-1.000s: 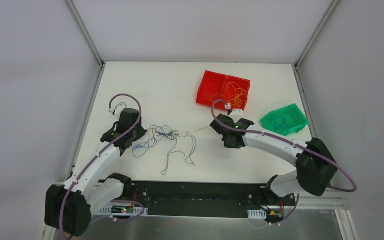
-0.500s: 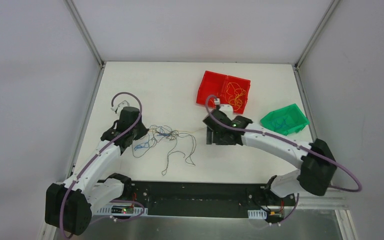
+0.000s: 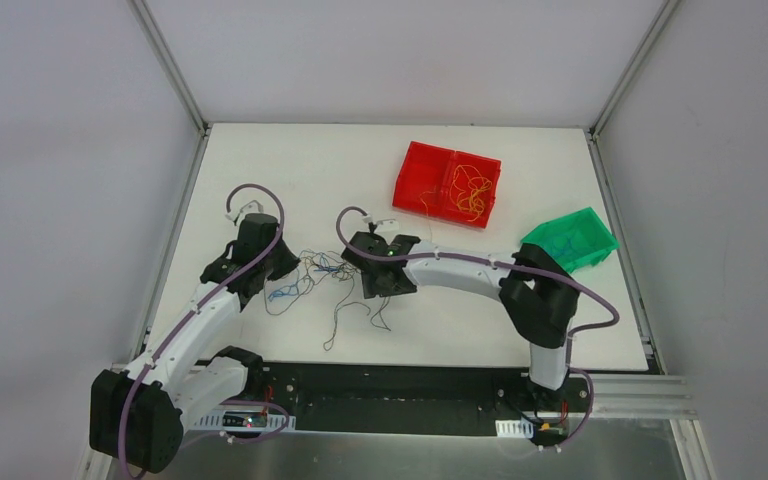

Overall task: Untangle the cables
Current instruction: Untie the cable.

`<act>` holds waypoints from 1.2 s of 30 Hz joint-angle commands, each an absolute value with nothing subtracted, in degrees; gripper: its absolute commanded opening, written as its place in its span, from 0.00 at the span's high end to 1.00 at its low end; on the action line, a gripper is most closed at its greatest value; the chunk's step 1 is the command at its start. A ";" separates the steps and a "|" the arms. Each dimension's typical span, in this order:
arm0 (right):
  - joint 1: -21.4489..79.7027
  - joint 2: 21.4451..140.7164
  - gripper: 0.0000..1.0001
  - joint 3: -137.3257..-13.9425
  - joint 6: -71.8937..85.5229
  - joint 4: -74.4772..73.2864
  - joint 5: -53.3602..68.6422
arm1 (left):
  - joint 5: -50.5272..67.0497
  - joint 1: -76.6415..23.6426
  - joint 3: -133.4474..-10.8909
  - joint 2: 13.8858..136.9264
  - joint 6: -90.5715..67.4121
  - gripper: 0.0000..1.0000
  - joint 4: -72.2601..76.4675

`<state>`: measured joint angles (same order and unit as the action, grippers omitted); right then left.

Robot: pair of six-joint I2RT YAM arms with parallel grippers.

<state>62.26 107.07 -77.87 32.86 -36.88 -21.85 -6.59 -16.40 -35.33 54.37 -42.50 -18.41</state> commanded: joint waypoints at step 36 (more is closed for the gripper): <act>63.82 82.17 1.00 -70.74 33.32 -45.23 -33.07 | 2.94 -16.79 -35.37 65.80 -44.13 0.01 -13.68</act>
